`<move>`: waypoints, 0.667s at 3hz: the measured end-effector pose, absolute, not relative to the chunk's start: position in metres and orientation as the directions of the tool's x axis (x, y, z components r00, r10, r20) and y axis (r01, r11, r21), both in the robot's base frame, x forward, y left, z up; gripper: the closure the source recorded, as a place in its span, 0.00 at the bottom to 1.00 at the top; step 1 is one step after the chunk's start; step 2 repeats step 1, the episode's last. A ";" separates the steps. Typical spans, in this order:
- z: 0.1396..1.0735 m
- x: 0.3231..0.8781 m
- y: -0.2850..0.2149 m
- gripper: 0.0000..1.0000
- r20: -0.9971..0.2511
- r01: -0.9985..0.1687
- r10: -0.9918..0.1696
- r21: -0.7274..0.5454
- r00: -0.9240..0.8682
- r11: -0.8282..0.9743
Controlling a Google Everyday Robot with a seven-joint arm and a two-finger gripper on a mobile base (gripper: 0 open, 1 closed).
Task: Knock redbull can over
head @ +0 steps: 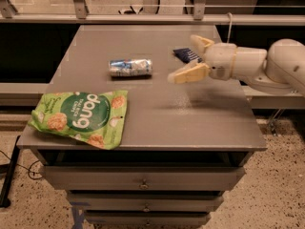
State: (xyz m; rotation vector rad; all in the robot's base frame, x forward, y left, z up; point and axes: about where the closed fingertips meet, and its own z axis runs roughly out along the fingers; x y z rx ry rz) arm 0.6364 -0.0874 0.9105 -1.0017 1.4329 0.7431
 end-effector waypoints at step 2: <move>0.932 0.621 -0.194 0.00 -0.989 -0.795 -0.116 -0.144 0.094 0.590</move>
Offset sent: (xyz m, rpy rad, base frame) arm 0.0000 0.0000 0.0000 0.0000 0.0000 0.0000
